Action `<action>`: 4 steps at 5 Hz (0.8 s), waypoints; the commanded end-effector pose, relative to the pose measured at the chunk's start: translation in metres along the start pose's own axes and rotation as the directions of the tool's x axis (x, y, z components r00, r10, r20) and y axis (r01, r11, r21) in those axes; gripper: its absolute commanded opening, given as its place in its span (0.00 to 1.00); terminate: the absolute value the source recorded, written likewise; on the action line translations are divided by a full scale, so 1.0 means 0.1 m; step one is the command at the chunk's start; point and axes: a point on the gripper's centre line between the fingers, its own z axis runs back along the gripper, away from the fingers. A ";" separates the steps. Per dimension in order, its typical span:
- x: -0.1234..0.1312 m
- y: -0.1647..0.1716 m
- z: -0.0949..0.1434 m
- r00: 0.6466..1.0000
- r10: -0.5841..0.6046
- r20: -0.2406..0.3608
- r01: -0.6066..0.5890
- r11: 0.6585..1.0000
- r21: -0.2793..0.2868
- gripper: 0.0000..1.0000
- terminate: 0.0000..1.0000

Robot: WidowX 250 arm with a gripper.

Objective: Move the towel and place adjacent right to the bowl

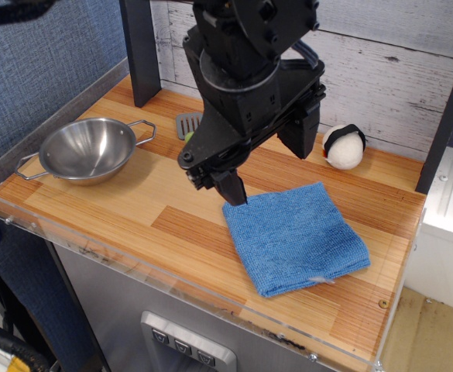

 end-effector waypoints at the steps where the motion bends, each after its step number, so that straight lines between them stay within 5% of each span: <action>1: 0.00 0.00 0.00 1.000 0.000 0.000 0.000 1.000 0.000 1.00 0.00; 2: 0.27 0.02 -0.07 0.996 0.075 0.045 -0.076 0.997 0.017 1.00 0.00; 4: 0.41 0.04 -0.49 0.994 0.102 0.046 -0.105 0.992 0.070 1.00 0.00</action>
